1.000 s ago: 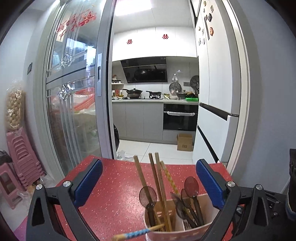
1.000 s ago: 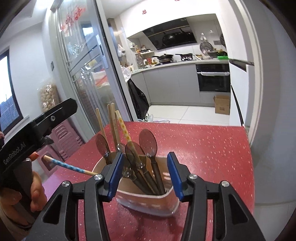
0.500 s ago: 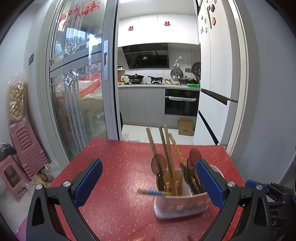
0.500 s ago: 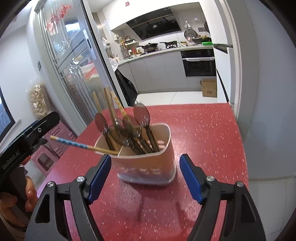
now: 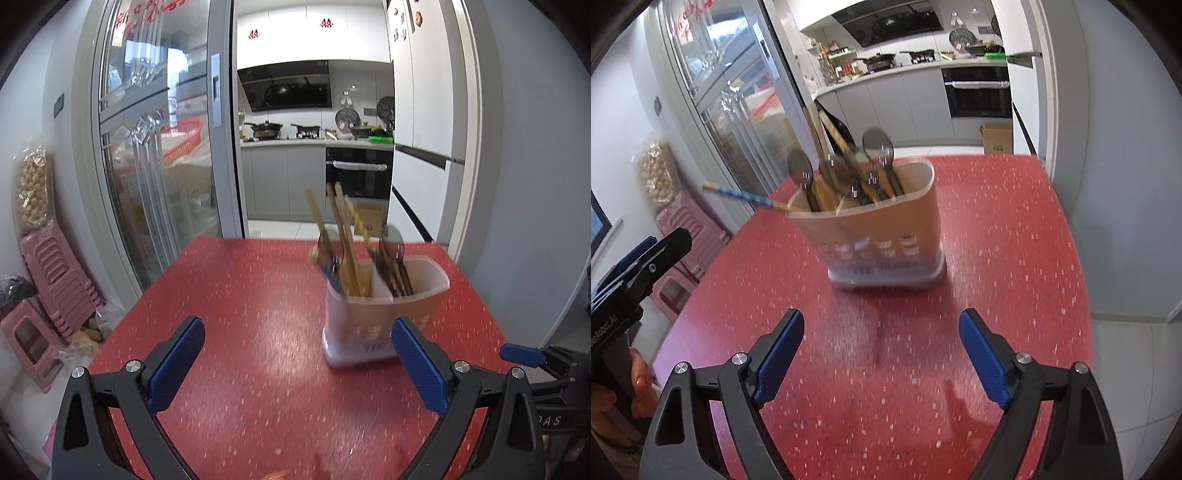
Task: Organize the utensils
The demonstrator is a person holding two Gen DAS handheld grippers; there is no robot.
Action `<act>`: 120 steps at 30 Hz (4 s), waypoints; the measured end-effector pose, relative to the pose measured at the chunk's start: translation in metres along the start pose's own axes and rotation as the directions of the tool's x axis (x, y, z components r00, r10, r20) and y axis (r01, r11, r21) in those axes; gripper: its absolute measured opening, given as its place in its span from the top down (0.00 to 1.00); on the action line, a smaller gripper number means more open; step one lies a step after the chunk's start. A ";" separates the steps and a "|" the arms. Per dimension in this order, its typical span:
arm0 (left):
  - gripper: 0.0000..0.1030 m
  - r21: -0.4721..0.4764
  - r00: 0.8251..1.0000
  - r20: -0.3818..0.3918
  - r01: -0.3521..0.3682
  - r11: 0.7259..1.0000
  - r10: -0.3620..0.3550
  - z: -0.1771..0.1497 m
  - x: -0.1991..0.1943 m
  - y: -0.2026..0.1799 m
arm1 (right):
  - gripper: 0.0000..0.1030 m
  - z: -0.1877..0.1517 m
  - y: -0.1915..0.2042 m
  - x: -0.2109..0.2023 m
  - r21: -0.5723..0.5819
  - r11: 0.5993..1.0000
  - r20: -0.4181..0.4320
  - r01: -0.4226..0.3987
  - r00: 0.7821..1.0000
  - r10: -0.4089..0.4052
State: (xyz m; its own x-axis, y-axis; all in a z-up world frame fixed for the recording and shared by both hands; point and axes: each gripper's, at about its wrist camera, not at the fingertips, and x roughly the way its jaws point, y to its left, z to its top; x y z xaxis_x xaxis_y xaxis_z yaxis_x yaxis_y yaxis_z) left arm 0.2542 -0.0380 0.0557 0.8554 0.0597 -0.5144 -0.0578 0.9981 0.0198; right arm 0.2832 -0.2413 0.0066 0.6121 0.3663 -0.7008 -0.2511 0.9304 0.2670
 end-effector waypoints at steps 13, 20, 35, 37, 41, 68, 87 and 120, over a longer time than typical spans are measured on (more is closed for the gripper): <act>0.00 -0.036 0.995 -0.102 0.012 0.999 -0.015 -0.063 0.000 0.015 | 0.12 -0.050 0.009 0.008 0.019 0.996 -0.089 0.082 0.993 -0.080; 0.00 -0.039 0.991 -0.133 0.015 0.999 -0.020 -0.088 0.004 0.016 | 0.12 -0.075 0.011 0.008 0.018 0.988 -0.092 0.155 0.984 -0.153; 0.00 -0.044 0.998 -0.041 0.046 0.998 -0.048 -0.104 -0.015 0.015 | 0.12 -0.088 0.027 -0.032 0.019 0.962 0.167 0.272 0.948 -0.271; 0.00 -0.042 0.999 -0.029 0.045 0.998 -0.046 -0.106 -0.018 0.015 | 0.12 -0.088 0.030 -0.036 0.012 0.956 0.197 0.294 0.936 -0.290; 0.00 -0.042 0.998 -0.022 0.051 0.998 -0.052 -0.107 -0.018 0.013 | 0.12 -0.089 0.032 -0.041 0.013 0.950 0.232 0.313 0.923 -0.307; 0.00 -0.031 0.997 0.018 0.072 0.997 -0.071 -0.103 -0.021 0.008 | 0.12 -0.086 0.040 -0.057 0.023 0.928 0.328 0.371 0.875 -0.357; 0.00 -0.025 0.998 0.011 0.068 0.997 -0.068 -0.104 -0.020 0.008 | 0.12 -0.087 0.042 -0.054 0.021 0.932 0.321 0.363 0.880 -0.350; 0.00 -0.026 0.997 0.009 0.072 0.997 -0.071 -0.105 -0.021 0.009 | 0.12 -0.088 0.044 -0.054 0.020 0.933 0.320 0.360 0.882 -0.347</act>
State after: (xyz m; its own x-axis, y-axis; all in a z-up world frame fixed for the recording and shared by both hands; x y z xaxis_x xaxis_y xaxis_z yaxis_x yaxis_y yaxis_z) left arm 0.1822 -0.0318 -0.0233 0.8617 -0.0117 -0.5072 -0.0094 0.9992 -0.0390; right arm 0.1731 -0.2212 -0.0022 0.8669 0.0046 -0.4985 0.0007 0.9999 0.0103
